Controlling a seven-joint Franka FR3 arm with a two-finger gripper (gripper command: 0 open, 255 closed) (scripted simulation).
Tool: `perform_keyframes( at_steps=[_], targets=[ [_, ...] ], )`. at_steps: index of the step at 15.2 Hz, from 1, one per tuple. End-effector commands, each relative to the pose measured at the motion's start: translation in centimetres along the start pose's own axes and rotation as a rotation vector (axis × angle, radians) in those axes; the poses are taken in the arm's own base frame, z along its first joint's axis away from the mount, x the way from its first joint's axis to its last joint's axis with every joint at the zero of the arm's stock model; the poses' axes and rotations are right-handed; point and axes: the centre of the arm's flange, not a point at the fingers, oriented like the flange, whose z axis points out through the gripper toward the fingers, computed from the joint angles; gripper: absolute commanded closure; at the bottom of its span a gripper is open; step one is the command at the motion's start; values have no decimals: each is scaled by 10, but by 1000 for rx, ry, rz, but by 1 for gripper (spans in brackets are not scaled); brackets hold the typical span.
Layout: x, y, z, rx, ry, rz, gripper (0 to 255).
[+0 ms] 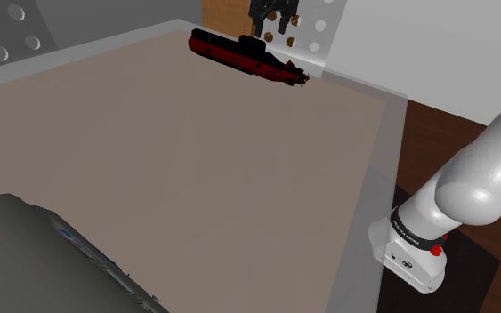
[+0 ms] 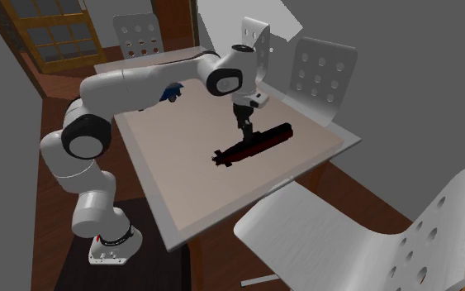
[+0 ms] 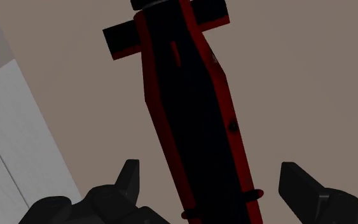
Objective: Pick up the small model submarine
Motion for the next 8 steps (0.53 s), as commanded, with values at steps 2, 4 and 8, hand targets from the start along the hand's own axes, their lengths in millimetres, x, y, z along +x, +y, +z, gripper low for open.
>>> perform_keyframes(
  at_steps=[2,4,8],
  targets=[
    [37,-15,1,12,3,0,0],
    [43,-17,6,14,3,0,0],
    [42,-16,27,14,3,0,0]
  ],
)
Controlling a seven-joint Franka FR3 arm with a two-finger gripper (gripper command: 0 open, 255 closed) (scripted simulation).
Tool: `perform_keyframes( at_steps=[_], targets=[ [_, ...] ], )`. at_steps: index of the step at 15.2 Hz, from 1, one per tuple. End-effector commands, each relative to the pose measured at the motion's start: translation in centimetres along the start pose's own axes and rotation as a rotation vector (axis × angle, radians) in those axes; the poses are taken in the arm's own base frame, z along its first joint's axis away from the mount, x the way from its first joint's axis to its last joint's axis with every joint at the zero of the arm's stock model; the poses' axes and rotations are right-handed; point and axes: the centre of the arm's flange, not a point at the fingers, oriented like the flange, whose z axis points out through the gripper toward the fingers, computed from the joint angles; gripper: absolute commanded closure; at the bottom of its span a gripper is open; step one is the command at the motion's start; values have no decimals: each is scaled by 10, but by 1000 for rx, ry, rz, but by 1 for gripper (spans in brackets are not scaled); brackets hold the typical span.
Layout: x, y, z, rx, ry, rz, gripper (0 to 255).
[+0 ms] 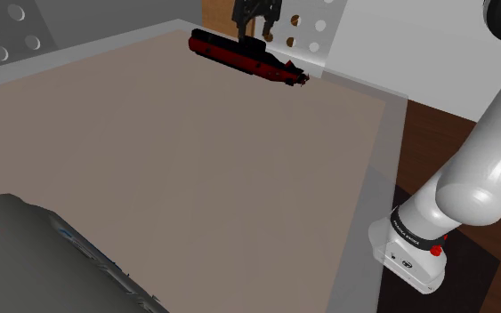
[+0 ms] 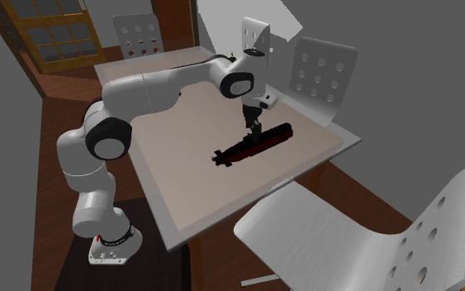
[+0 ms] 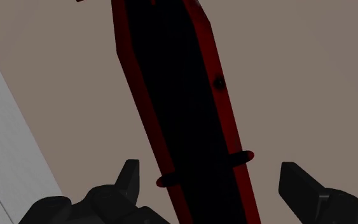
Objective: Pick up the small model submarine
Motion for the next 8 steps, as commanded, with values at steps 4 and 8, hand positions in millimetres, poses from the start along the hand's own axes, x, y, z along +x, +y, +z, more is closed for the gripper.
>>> perform_keyframes(
  at_steps=[4,8],
  targets=[
    [1,1,18,0,1,0,0],
    [1,1,18,0,1,0,255]
  ],
)
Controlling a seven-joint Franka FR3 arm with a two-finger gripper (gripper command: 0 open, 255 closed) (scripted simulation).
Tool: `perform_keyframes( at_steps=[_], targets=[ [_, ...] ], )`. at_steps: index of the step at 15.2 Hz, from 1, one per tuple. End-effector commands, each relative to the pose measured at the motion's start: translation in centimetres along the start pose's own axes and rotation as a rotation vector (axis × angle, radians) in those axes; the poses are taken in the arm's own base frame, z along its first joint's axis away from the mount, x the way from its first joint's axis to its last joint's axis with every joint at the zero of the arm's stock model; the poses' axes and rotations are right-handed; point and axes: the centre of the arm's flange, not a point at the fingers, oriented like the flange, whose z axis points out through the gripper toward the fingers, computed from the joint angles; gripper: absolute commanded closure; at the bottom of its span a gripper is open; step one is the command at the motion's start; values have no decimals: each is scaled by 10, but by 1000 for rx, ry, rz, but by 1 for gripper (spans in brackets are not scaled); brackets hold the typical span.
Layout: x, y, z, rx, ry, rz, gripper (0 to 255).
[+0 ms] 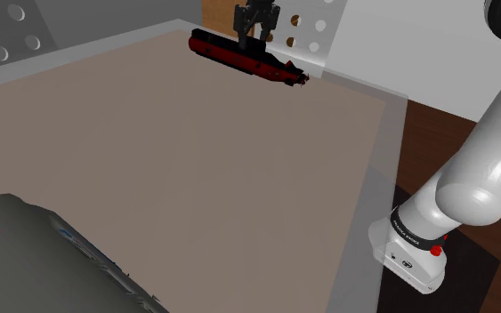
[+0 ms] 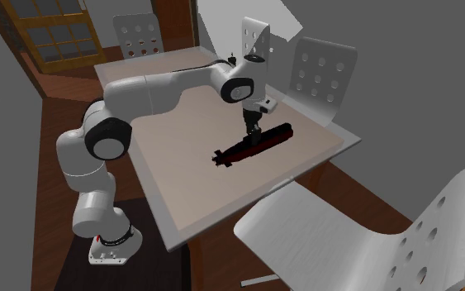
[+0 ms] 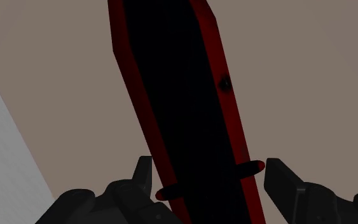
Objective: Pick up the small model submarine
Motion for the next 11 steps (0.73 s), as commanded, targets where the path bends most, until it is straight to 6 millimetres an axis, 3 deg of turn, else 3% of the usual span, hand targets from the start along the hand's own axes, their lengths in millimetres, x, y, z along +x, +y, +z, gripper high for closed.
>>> perform_keyframes(
  at_steps=[1,6,11],
  targets=[
    [0,0,0,0,0,0,255],
    [0,0,0,0,0,0,255],
    [1,-2,-26,0,0,0,255]
  ],
)
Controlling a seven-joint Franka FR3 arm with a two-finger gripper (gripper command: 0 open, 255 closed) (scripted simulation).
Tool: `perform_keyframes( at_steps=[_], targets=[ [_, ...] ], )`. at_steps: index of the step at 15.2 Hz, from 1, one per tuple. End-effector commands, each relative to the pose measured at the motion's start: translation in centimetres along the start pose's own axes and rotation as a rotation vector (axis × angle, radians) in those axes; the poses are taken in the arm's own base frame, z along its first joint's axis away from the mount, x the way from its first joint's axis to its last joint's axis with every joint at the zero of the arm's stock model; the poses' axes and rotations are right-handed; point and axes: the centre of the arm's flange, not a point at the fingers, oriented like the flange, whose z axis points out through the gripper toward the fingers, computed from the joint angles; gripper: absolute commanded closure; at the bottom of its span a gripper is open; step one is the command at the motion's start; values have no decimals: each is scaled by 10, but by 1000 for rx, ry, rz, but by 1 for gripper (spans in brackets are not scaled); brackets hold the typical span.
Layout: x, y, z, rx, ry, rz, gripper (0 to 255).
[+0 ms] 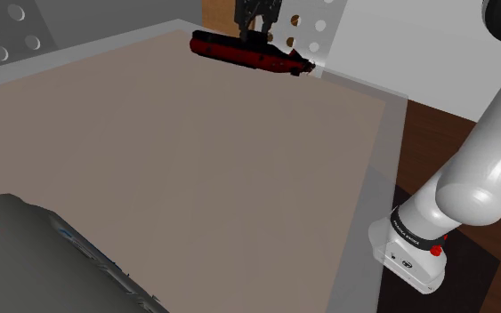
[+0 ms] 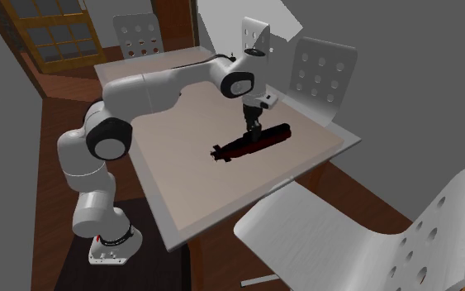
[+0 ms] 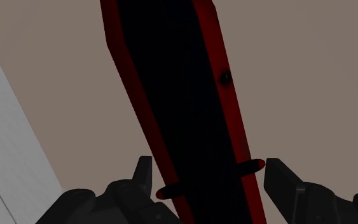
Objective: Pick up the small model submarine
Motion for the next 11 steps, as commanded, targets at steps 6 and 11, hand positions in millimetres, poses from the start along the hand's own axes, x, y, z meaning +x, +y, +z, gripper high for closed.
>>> perform_keyframes(
  at_steps=[6,11],
  targets=[
    [2,-3,-39,0,2,0,255],
    [3,-4,-60,0,2,0,255]
  ],
)
